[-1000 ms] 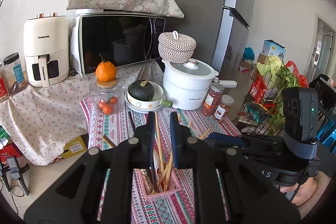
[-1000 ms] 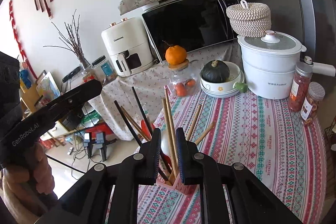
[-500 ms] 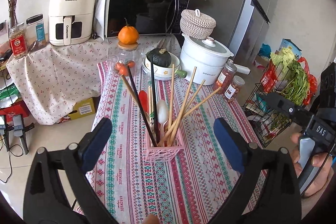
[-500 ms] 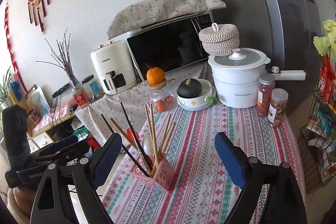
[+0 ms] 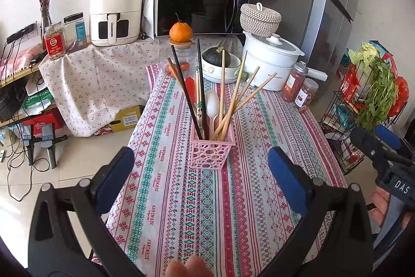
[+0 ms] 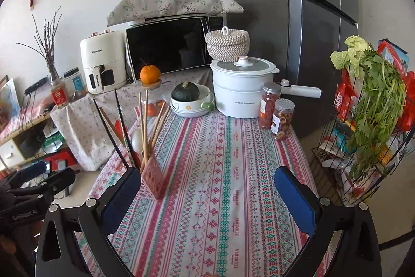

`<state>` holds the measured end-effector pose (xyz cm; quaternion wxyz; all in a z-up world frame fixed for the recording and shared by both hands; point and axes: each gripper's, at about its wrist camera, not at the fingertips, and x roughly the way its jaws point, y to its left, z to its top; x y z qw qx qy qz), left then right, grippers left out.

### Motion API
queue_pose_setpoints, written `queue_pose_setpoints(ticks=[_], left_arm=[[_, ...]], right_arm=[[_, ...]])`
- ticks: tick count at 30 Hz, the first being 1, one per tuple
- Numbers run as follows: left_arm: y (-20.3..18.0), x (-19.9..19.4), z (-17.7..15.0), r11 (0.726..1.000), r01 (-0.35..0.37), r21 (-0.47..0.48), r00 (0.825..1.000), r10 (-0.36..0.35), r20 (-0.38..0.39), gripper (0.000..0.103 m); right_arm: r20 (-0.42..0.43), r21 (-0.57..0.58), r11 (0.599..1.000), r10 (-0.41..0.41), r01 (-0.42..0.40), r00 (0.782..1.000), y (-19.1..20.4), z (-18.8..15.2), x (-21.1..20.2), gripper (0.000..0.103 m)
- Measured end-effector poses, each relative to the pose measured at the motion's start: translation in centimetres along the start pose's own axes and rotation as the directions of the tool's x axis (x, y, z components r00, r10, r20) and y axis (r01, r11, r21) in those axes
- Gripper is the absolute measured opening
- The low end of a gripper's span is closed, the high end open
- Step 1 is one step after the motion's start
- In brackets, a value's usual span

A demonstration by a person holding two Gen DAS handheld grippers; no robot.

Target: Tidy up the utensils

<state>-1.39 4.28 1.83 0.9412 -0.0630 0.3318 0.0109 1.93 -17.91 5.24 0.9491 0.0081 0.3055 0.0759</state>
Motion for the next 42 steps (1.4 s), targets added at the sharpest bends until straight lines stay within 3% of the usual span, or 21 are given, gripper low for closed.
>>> queue_pose_setpoints(ticks=[10,42], left_arm=[[-0.9,1.3,-0.8,0.999,-0.047,0.027,0.999,0.047,0.007,0.102],[-1.2,1.7,-1.5,0.997,-0.069,0.042,0.997,0.069,-0.020,0.102]], right_arm=[[-0.033,0.004,0.998,-0.066,0.067,0.997,-0.7,-2.1,2.2,0.103],[-0.063,0.009,0.997,-0.080,0.081,0.995,-0.7,-2.3,3.3,0.103]])
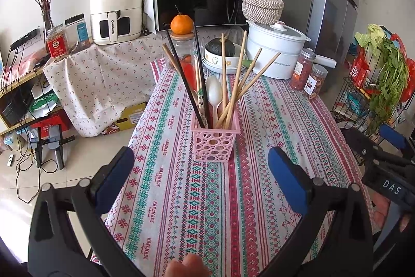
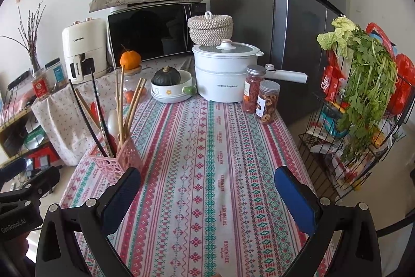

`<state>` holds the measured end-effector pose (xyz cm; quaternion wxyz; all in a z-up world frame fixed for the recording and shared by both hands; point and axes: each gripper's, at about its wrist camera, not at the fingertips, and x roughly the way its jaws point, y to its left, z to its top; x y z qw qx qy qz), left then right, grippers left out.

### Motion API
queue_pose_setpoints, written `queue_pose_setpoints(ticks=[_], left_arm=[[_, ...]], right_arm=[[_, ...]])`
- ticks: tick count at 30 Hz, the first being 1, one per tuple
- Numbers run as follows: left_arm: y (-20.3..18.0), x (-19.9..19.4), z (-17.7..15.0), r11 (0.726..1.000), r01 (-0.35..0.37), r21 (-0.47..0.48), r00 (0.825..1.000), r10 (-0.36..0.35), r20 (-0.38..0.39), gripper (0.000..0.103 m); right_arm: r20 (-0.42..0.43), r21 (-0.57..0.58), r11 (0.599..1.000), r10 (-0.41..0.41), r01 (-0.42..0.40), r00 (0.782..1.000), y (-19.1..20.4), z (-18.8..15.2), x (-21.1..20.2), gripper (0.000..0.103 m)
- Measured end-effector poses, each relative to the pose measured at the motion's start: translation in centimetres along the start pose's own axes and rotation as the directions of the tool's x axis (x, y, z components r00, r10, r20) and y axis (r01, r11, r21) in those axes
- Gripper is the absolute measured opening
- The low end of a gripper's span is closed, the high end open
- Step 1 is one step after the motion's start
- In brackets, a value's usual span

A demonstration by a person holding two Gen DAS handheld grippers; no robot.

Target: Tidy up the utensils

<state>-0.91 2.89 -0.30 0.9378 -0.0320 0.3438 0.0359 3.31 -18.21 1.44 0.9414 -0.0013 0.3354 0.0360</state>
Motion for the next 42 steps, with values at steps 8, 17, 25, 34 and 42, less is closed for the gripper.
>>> queue_pose_setpoints(ticks=[8,17,25,34,42], left_arm=[[0.13,0.08,-0.07,1.000,-0.009,-0.002,1.000,0.009,-0.006,0.102],[0.28,0.22,-0.10,1.000,-0.020,-0.008,1.000,0.020,-0.013,0.102],[0.19,0.16,-0.05,1.000,0.005,-0.006,1.000,-0.005,-0.011,0.102],[-0.31,0.09,-0.03,1.000,0.029,0.006,0.999,-0.029,-0.014,0.102],[-0.55,0.18,-0.28,0.999,0.039,-0.009,0.998,-0.039,-0.041,0.102]], right_arm=[[-0.003,0.001,1.000,0.002,-0.002,1.000,-0.06,0.02,0.07,0.103],[-0.006,0.001,1.000,0.002,-0.002,1.000,-0.10,-0.05,0.11,0.103],[-0.009,0.004,1.000,0.004,-0.004,1.000,-0.07,-0.14,0.15,0.103],[-0.014,0.007,1.000,-0.002,0.002,1.000,-0.08,-0.46,0.25,0.103],[-0.013,0.009,1.000,-0.005,0.005,1.000,-0.05,-0.55,0.21,0.103]])
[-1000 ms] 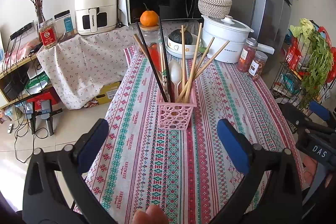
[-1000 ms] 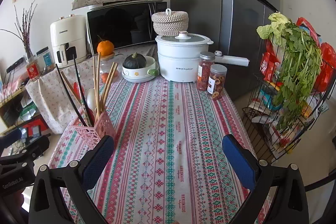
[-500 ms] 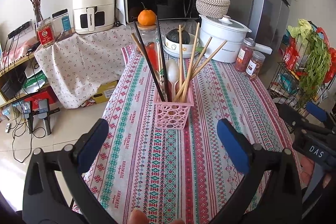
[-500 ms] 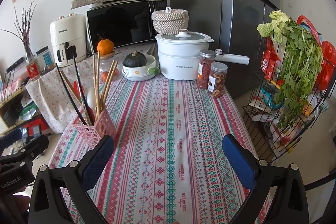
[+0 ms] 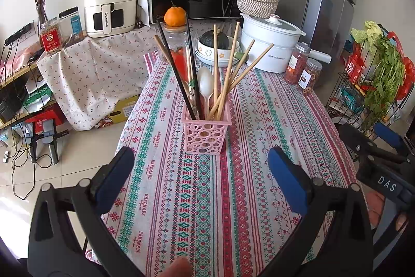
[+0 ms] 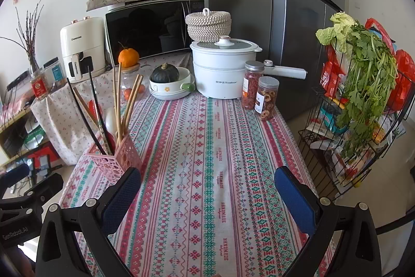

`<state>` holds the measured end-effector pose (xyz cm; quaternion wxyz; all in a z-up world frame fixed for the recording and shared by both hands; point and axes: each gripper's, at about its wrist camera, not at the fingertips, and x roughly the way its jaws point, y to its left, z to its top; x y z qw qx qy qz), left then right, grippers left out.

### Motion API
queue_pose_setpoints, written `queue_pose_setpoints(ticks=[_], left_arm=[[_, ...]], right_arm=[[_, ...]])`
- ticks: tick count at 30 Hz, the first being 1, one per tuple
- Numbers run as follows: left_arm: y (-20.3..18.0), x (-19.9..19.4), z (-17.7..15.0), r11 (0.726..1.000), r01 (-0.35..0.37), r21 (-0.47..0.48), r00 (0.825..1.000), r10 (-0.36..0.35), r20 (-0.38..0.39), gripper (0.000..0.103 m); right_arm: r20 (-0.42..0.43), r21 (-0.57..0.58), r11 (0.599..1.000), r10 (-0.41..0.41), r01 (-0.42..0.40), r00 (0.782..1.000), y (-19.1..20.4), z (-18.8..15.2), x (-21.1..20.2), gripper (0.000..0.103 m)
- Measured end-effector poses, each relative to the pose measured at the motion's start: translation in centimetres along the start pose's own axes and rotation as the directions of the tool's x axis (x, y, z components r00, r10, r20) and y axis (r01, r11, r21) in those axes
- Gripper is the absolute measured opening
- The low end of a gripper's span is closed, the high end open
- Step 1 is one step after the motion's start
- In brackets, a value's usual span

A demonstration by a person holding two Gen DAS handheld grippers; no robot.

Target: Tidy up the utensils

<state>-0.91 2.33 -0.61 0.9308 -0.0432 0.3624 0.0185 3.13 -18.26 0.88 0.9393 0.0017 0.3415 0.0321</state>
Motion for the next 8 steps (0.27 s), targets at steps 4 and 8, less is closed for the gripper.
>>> queue_pose_setpoints(ticks=[4,8], left_arm=[[0.13,0.36,-0.03,1.000,0.007,-0.013,1.000,-0.007,-0.019,0.102],[0.23,0.51,-0.21,1.000,-0.018,-0.021,1.000,0.017,-0.024,0.102]], right_arm=[[-0.001,0.000,1.000,0.000,0.000,1.000,0.00,0.01,0.00,0.103],[-0.006,0.001,1.000,0.003,-0.003,1.000,-0.03,0.07,-0.04,0.103]])
